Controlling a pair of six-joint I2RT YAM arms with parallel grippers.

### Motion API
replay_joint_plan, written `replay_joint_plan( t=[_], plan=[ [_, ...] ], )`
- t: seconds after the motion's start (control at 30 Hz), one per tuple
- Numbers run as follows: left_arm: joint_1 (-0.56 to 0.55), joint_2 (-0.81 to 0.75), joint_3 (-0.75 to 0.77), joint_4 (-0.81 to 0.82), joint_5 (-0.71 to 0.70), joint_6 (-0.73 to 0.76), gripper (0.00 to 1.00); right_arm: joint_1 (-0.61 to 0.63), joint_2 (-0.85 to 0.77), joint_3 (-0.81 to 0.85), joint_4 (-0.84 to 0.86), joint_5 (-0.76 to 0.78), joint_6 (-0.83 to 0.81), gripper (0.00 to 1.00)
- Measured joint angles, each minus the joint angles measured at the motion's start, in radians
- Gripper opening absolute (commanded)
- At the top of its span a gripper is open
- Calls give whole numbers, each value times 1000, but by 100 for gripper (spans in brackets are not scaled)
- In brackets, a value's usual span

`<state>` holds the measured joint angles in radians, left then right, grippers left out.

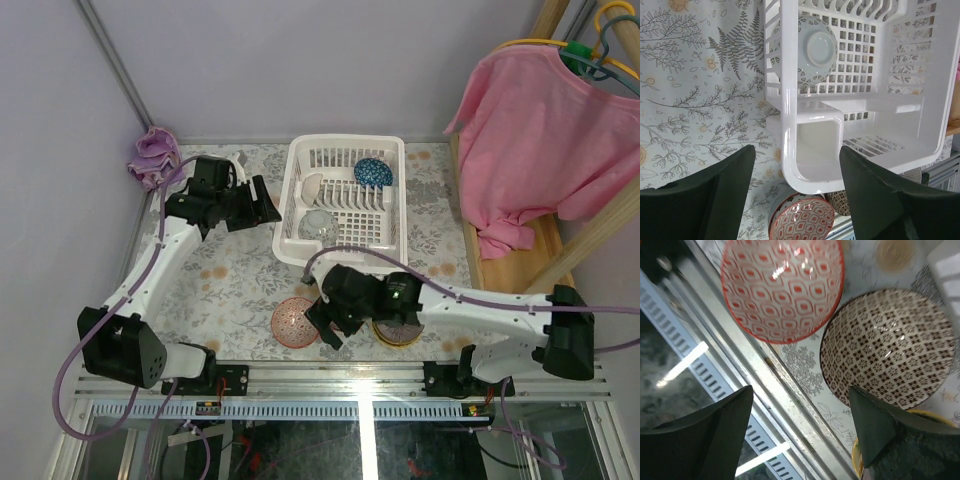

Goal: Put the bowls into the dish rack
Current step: Pick up the bowl from the center of the board.

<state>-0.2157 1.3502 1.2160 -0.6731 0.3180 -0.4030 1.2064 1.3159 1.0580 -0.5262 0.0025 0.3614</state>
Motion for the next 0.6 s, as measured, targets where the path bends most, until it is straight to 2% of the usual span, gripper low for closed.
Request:
replay_joint_plan(
  t=[0.13, 0.4, 0.53, 0.6],
  plan=[
    [0, -31, 0, -24, -11, 0, 68, 51, 72, -50, -2, 53, -20, 81],
    [0, -40, 0, -48, -29, 0, 69, 50, 177, -53, 82, 91, -86, 66],
    [0, -40, 0, -51, -31, 0, 69, 50, 234, -53, 102, 79, -114, 49],
    [0, -40, -1, -53, -33, 0, 68, 50, 253, -53, 111, 71, -126, 35]
  ],
)
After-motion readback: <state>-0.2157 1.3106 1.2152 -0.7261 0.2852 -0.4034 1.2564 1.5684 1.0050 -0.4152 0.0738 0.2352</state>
